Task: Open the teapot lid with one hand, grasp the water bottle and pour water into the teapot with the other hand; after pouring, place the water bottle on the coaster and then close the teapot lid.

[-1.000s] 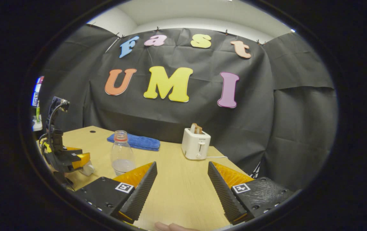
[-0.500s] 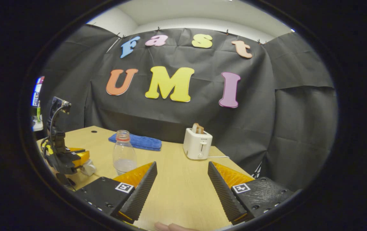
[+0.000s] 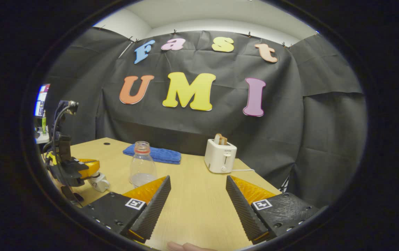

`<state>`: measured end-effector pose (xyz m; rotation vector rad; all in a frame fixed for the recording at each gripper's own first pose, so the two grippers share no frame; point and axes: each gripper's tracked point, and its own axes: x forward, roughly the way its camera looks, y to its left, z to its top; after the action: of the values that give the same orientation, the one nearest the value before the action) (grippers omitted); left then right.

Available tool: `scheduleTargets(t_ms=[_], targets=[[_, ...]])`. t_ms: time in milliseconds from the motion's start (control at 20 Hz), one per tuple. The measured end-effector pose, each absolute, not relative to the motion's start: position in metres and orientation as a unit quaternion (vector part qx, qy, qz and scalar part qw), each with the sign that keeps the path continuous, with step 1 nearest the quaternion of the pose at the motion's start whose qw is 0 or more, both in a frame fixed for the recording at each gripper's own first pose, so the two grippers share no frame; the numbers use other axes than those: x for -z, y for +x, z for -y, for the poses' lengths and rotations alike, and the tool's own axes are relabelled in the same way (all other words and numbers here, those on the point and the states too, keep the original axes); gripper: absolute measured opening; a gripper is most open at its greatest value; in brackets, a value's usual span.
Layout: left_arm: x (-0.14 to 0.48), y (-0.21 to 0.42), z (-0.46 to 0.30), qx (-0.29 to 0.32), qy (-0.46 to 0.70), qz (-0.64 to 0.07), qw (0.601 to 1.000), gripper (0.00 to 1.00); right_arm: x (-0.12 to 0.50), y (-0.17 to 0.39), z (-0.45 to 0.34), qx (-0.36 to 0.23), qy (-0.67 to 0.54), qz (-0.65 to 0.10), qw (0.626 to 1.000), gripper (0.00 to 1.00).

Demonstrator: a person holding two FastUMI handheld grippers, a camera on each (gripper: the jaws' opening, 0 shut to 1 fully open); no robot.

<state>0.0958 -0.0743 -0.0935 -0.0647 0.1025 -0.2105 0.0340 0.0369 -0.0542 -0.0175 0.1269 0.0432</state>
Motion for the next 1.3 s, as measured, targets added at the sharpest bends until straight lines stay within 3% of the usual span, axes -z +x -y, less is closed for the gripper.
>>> scheduleTargets(t_ms=[750, 1150, 1300], targets=[[0.016, 0.047, 0.021, 0.124, -0.062, -0.024, 0.990, 0.05, 0.118, 0.066, -0.145, -0.139, 0.045, -0.103, 0.984, 0.96], [0.017, 0.040, 0.021, 0.145, -0.066, -0.038, 0.986, 0.05, 0.115, 0.105, -0.150, -0.088, 0.043, -0.081, 0.992, 0.97], [0.021, 0.037, 0.023, 0.155, -0.067, -0.049, 0.984, 0.05, 0.112, 0.107, -0.155, -0.091, 0.041, -0.072, 0.992, 0.92]])
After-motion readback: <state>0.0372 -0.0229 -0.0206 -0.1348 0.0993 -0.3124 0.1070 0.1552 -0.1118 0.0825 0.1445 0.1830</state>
